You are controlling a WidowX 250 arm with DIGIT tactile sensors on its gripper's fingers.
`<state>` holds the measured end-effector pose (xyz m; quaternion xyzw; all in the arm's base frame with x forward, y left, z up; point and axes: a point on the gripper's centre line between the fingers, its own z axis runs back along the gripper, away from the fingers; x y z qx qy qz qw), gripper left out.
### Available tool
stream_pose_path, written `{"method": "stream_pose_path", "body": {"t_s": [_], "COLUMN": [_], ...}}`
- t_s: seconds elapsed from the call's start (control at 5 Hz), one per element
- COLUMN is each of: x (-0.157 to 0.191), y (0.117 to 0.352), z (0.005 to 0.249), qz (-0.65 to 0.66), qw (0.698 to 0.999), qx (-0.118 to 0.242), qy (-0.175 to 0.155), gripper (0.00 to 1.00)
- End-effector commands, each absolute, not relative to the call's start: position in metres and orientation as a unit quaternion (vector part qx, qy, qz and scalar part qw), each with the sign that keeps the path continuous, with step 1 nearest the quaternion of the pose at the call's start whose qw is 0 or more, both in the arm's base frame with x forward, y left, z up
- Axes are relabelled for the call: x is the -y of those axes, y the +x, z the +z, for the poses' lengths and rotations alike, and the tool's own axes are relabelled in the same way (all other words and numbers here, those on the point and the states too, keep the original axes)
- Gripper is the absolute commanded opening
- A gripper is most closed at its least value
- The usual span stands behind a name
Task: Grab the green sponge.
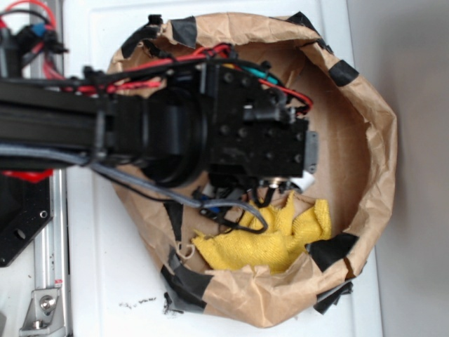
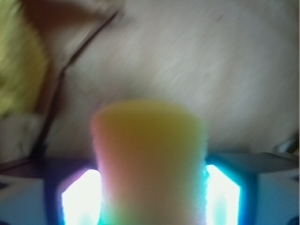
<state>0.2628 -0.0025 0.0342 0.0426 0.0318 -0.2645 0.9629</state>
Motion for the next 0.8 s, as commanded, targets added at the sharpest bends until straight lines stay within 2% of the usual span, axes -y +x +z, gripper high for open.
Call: {"method": "stream_pose_path", "body": {"t_s": [0.0,0.2,0.4,0.6], "x": [-0.009,-0.007,-0.014,-0.015], "y": [0.270,0.280,0.276,0.262], "z": [0.128,0.179,0.200,0.196], "qz": [-0.240,-0.201,-0.105,-0.094], "qw": [0.967,0.973,0.989,0.992], "qx": [0.056,0.080,0.056,0.041], "qy": [0.070,0.076,0.087,0.074], "gripper": [0.00,0.00,0.00,0.00]}}
